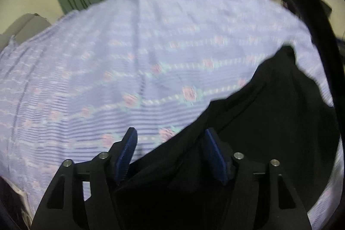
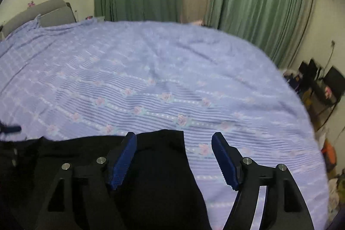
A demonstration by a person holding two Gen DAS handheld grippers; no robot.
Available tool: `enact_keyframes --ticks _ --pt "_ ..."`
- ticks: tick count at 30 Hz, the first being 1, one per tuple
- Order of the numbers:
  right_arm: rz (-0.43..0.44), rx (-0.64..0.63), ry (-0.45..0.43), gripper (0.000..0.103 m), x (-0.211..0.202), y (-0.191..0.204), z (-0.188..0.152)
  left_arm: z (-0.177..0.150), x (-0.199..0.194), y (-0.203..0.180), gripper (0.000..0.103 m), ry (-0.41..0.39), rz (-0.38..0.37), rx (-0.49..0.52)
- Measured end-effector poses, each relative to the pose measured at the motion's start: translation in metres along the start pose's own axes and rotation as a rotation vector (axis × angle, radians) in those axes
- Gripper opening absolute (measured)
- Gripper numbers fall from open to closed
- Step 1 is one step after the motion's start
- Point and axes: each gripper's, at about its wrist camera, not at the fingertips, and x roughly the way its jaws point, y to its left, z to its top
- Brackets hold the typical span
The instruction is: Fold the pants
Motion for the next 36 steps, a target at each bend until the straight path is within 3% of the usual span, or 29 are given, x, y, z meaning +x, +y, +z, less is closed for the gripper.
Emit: enact_keyframes --ticks 5,10,14,17,21,26,28,31,36 --pt "0.099 0.003 -0.011 0.078 -0.060 0.033 -0.015 -0.036 -0.072 0.029 0.079 -0.109 0.038 -0.053" --pt "0.221 0.020 0.044 0.078 -0.085 0.093 -0.040 -0.091 -0.105 0.083 0.079 -0.058 0.095 -0.142" --pt "0.277 -0.044 0.070 0.078 -0.088 0.151 -0.058 -0.129 -0.108 0.127 0.079 -0.015 0.072 -0.233" --pt "0.325 -0.082 0.080 0.078 -0.090 0.183 -0.065 -0.125 -0.085 0.147 0.077 0.017 -0.013 -0.312" --pt "0.346 -0.127 0.107 0.078 -0.088 0.206 -0.072 -0.129 -0.053 0.166 0.063 0.031 -0.120 -0.427" --pt "0.342 -0.136 0.122 0.078 -0.085 0.209 -0.074 -0.119 -0.022 0.153 0.054 0.061 -0.185 -0.432" --pt "0.338 -0.131 0.126 0.078 -0.084 0.208 -0.072 -0.117 -0.017 0.146 0.051 0.084 -0.169 -0.402" --pt "0.330 -0.109 0.135 0.078 -0.082 0.203 -0.072 -0.118 -0.009 0.145 0.039 0.109 -0.126 -0.411" --pt "0.357 -0.059 0.138 0.078 -0.084 0.200 -0.071 -0.121 -0.044 0.138 0.031 0.068 -0.019 -0.384"
